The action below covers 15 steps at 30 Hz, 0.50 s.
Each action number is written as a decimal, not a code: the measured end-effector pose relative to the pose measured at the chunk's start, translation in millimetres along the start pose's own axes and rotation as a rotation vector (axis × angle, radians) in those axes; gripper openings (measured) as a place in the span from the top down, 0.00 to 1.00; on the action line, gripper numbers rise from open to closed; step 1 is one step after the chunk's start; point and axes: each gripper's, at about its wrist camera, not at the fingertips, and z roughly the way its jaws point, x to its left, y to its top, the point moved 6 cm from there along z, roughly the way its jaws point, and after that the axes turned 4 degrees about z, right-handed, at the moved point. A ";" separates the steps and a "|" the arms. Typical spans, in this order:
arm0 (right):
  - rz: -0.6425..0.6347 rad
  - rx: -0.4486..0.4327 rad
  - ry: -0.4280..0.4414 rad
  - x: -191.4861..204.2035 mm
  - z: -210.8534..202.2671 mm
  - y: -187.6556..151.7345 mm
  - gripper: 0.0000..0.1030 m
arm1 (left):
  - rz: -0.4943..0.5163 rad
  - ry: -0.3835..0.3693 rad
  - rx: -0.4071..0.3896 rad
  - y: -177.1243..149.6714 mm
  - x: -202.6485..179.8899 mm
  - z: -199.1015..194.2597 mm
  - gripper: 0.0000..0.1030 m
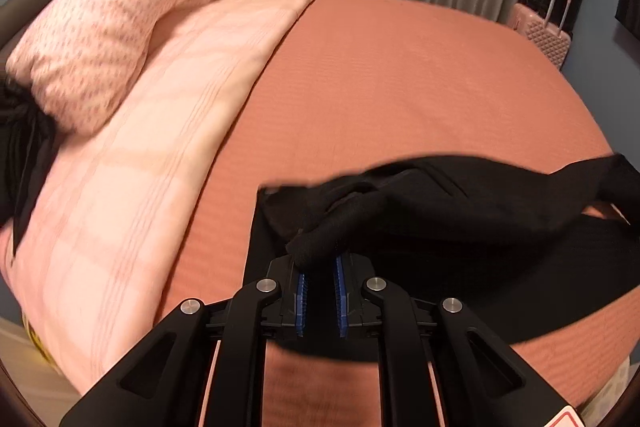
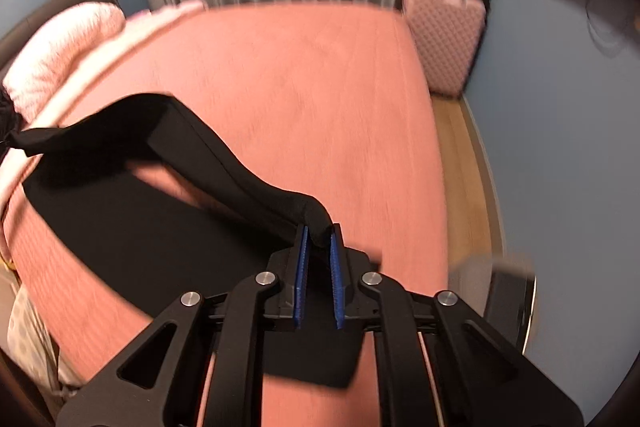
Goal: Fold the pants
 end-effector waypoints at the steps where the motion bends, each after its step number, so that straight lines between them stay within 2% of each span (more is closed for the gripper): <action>1: -0.004 0.027 -0.017 -2.8 4.5 -14.8 0.90 | -0.003 0.011 0.027 -13.4 2.9 6.2 0.90; 3: 0.014 0.123 -0.038 -11.6 23.3 -53.4 0.90 | -0.010 0.039 0.094 -46.5 10.3 25.9 0.90; 5: 0.024 0.182 -0.095 -21.6 41.0 -78.0 0.89 | -0.016 0.084 0.153 -74.1 15.9 47.3 0.90; 7: 0.079 0.232 -0.149 -37.3 52.3 -101.6 0.89 | -0.052 0.108 0.168 -88.9 20.7 60.4 0.90; 8: 0.114 0.251 -0.212 -49.4 54.2 -111.9 0.87 | -0.072 0.123 0.167 -92.4 22.2 64.2 0.90; 12: 0.235 0.219 -0.272 -73.2 30.1 -120.6 0.87 | -0.088 0.144 0.129 -86.1 26.6 52.8 0.89; 13: 0.260 0.176 -0.271 -73.5 14.7 -115.7 0.87 | -0.091 0.146 0.114 -82.0 29.8 48.1 0.90; 15: 0.261 0.118 -0.268 -64.1 -2.4 -103.5 0.84 | -0.103 0.201 0.083 -75.6 41.0 36.5 1.00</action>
